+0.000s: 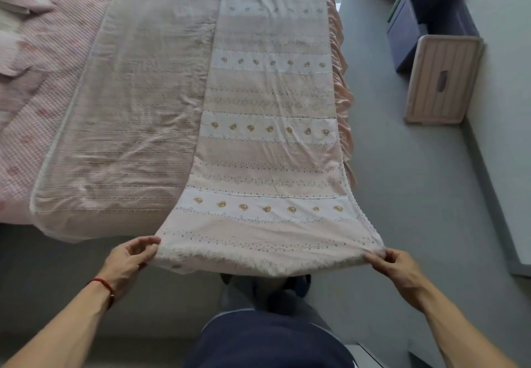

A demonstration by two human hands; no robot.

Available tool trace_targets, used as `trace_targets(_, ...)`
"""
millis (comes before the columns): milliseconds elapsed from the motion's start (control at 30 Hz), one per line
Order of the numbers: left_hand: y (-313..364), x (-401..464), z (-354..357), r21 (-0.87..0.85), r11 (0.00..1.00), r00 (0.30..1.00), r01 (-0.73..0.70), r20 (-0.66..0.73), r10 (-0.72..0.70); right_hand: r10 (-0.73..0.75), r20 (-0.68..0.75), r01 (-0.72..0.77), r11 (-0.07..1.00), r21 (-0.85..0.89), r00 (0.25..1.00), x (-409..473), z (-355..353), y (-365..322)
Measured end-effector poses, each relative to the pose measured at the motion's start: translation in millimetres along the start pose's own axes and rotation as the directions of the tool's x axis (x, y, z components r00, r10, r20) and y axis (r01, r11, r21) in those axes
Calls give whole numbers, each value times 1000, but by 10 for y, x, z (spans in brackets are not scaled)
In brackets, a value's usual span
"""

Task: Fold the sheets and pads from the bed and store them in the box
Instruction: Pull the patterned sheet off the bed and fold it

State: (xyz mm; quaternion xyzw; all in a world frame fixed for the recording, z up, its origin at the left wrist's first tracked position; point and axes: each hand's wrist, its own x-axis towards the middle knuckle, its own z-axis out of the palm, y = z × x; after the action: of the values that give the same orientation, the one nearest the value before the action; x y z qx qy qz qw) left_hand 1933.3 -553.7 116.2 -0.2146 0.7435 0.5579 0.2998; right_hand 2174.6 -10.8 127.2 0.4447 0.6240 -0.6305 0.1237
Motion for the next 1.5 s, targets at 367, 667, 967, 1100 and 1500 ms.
trace_targets(367,1158,813,124,-251,968,997,34,76,-15,-129,-153,144,985,92,980,616,153,-918)
trace_targets(667,2073,2359,834,-202,979,989,-5,-149,-26,-142,-206,162,983,83,968,2591,334,-1866)
trace_targets(967,1483,3555,1285,61,981,978,184,-116,-176,-110,-180,89,988,-122,977,3892,737,-1354)
trace_targets(1100,1353,3726,1373,232,967,970,106,-238,-49,-47,-133,30,992,-126,990,3954,765,-1386)
trace_targets(1500,1346,3891,1249,211,968,991,136,-12,-137,2,-55,4,993,115,998,4265,744,-1592)
